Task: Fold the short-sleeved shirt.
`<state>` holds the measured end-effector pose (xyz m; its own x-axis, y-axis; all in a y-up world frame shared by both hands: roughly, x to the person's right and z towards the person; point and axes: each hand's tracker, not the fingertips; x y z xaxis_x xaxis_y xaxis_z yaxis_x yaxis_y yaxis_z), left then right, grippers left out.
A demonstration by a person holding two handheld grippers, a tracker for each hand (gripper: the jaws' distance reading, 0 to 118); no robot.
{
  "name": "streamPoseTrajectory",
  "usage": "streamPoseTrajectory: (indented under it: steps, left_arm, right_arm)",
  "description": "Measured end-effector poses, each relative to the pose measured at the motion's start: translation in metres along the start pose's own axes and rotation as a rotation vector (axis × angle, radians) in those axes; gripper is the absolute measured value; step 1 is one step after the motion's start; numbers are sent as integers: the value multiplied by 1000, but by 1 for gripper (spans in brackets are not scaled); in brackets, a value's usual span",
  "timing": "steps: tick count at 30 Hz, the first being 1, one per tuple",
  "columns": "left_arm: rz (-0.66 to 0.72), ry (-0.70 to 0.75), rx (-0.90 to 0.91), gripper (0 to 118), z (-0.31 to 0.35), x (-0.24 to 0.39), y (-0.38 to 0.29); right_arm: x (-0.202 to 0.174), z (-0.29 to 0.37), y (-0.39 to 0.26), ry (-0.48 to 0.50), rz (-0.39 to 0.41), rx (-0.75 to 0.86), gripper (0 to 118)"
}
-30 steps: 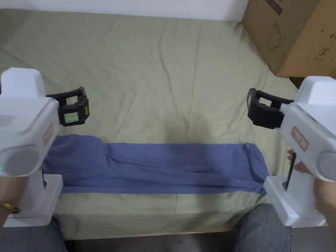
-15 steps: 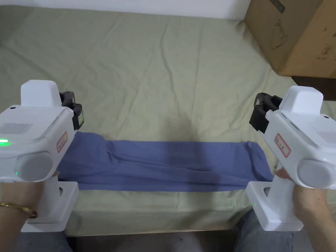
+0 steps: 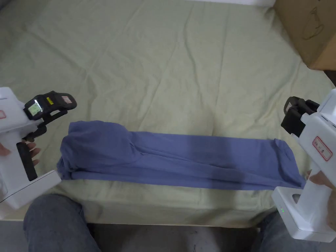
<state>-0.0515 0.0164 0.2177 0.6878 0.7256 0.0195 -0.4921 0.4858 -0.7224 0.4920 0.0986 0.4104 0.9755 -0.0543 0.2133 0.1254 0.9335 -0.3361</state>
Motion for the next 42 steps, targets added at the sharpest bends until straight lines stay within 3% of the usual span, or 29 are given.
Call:
streamPoseTrajectory:
  steps: [2,4,8,11,13,16,17,19,20,21,23,25,29,37,42]
  left_arm:
    - [121,-38,-29,118,-2,-28,2]
    - [175,-29,-60,118,-5,-14,-19]
    - [125,109,-130,118,-18,-55,-27]
    - [153,57,-202,115,-27,-44,-42]
    - [182,10,-238,103,-32,-41,-49]
    - [189,3,-263,76,-44,-44,-57]
    - [185,10,-265,76,-47,-42,-60]
    - [179,42,-248,64,-49,-37,-63]
    - [165,101,-234,28,-51,-34,-65]
    - [159,104,-228,19,-52,-31,-67]
    - [84,133,-224,17,-53,-25,-64]
    - [-1,191,-218,16,-52,-9,-66]
    - [-318,314,-199,15,-46,33,-66]
    - [-544,320,-177,15,-21,168,-84]
    - [-716,305,-244,15,-50,214,-115]
  right_arm:
    - [-2,-5,-1,-5,13,-15,0]
    - [-5,-8,-2,-10,16,-27,0]
    - [-10,-14,-4,-11,29,-51,0]
    - [-11,-17,-5,-16,44,-66,0]
    - [-11,-19,-4,-17,43,-71,0]
    - [-13,-21,-3,-17,49,-75,0]
    - [-12,-21,-2,-19,55,-76,0]
    - [-12,-21,-2,-18,61,-77,0]
    - [-12,-20,-2,-16,60,-78,0]
    - [-12,-20,-2,-12,61,-79,0]
    - [-12,-18,-3,-10,70,-79,0]
    - [-12,-16,-3,30,0,-92,0]
    - [-10,-13,-2,41,5,-67,0]
    - [2,1,-1,25,14,-45,0]
    - [19,11,-2,-18,-13,-21,0]
